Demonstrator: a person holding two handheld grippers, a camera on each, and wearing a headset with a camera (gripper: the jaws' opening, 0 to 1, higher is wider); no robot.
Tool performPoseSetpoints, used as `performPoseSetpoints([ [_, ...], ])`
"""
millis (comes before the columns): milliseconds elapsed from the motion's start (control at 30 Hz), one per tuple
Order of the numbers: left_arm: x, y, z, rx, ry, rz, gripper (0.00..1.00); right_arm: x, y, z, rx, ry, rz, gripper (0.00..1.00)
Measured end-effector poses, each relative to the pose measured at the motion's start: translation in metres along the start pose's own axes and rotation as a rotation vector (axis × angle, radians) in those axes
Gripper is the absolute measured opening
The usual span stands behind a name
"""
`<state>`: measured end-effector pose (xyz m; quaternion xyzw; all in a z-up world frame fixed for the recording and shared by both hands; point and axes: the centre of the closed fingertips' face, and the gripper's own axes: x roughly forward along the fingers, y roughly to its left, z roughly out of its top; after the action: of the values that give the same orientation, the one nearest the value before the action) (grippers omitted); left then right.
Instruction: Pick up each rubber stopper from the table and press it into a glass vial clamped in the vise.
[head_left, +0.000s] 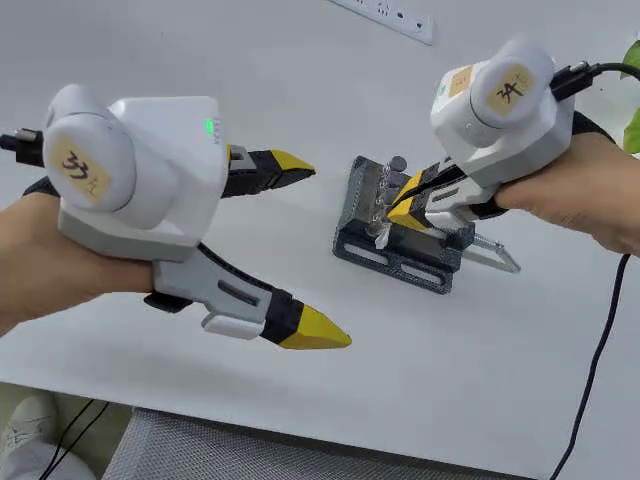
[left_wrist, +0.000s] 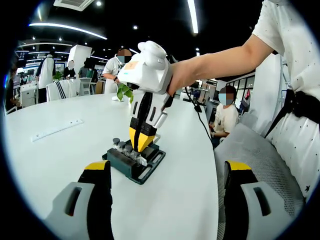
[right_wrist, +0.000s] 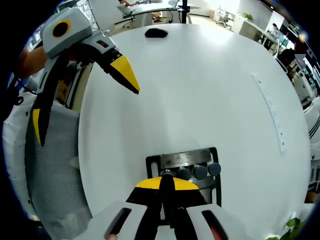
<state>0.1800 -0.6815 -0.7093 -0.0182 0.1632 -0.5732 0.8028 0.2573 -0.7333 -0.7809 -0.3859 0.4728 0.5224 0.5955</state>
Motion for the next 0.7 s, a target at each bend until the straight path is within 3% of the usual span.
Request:
performPoseSetpoints([
  [700,0.0008,-0.0004,0.0021,-0.004,-0.008,0.000,0.93,0.0003,0.0009,-0.0003,-0.024,0.051,0.038,0.01],
])
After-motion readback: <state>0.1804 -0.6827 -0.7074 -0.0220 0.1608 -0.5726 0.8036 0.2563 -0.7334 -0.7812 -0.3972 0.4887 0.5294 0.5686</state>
